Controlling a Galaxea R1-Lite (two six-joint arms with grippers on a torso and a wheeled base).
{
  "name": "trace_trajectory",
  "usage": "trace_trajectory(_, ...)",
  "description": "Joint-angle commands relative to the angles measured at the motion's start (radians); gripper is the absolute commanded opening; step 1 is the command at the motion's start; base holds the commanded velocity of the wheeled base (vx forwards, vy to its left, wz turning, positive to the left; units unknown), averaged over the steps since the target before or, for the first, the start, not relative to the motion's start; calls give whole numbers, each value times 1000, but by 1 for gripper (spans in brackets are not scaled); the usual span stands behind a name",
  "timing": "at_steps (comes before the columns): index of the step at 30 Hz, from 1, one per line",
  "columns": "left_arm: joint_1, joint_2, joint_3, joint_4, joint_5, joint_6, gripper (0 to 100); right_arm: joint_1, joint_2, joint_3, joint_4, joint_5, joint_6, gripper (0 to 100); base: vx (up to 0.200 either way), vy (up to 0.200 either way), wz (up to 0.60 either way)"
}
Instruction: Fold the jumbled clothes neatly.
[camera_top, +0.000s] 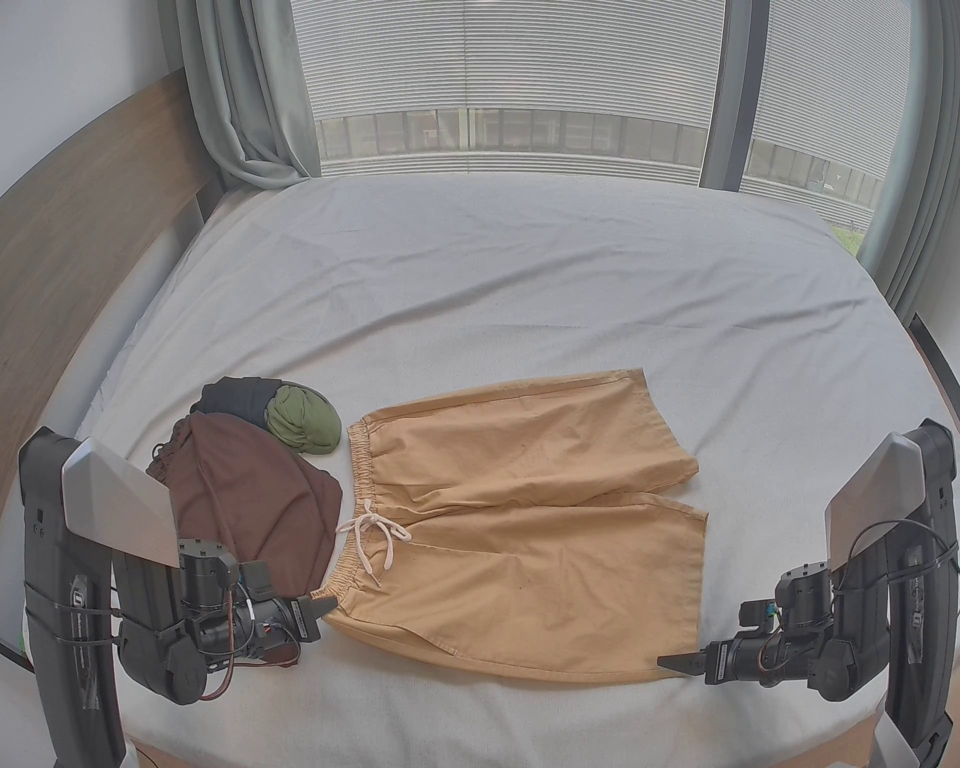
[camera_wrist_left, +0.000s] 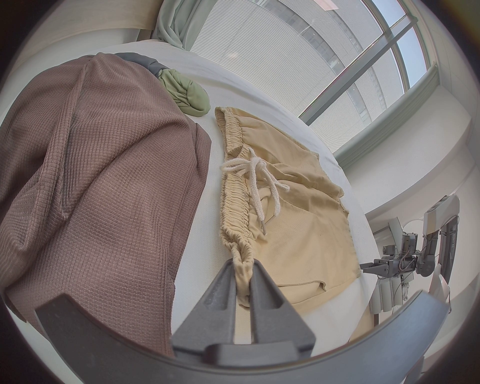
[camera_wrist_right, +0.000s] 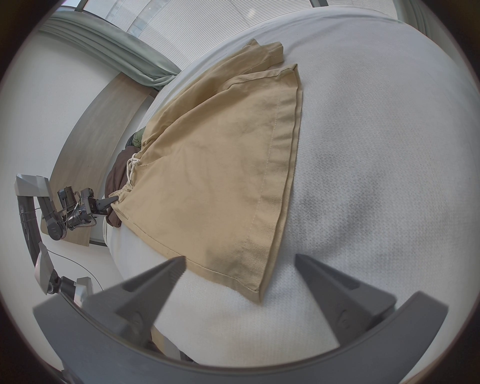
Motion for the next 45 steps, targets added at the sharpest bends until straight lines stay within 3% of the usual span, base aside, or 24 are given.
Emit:
trace_trajectory(1, -1, 3, 0, 0, -1, 0, 0, 1, 4, -2, -1, 1, -1, 0, 0, 0, 0)
trace_trajectory(22, 13, 0, 15, 1, -13, 3, 0, 1, -50, 64, 2, -10, -9, 0, 0, 0, 0)
trace_trajectory(45, 44, 12, 153, 3, -71, 126, 0, -5, -122, 98, 88, -10, -60, 0, 0, 0, 0)
